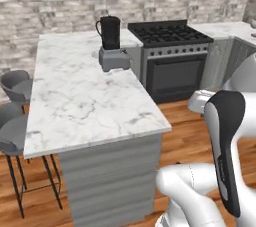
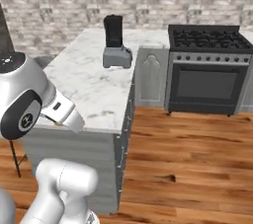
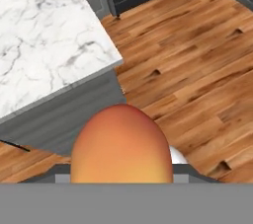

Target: Pick the apple and mango from the fridge and place them on the plate next to the blender to make a fruit smoothie.

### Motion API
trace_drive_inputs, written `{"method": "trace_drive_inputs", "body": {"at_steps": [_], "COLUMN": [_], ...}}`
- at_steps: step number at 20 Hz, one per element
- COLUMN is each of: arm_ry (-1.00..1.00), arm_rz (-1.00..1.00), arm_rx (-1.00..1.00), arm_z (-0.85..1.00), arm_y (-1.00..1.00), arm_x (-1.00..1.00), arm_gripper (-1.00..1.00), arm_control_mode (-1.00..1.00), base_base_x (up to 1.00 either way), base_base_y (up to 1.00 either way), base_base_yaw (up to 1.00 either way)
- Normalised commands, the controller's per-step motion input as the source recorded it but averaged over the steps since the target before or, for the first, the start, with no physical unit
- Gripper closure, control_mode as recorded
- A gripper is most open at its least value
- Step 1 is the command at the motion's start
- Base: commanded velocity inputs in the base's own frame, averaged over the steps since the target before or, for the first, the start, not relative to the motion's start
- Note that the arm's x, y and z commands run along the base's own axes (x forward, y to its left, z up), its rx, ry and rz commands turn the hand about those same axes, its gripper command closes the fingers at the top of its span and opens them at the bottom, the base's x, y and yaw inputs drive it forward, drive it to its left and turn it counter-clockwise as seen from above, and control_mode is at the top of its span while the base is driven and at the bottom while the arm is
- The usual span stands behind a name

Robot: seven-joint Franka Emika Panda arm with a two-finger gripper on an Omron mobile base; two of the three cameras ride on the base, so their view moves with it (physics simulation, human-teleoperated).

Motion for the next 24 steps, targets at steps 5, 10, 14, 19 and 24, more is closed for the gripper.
{"method": "trace_drive_inputs", "body": {"at_steps": [5, 10, 14, 19, 24], "arm_ry": [0.00, 0.00, 0.00, 0.00, 0.00], "arm_rz": [0.00, 0.00, 0.00, 0.00, 0.00], "arm_rx": [0.00, 0.00, 0.00, 0.00, 0.00], "arm_z": [0.00, 0.00, 0.00, 0.00, 0.00], "arm_y": [0.00, 0.00, 0.00, 0.00, 0.00], "arm_x": [0.00, 0.00, 0.00, 0.00, 0.00], "arm_gripper": [1.00, 1.00, 1.00, 1.00, 1.00], "arm_control_mode": [1.00, 1.00, 1.00, 1.00, 1.00], "base_base_x": [0.60, 0.62, 0.96, 1.00, 1.00], "base_base_y": [-1.00, -1.00, -1.00, -0.85, -0.81], "base_base_yaw": [0.03, 0.05, 0.22, 0.35, 0.34]}}
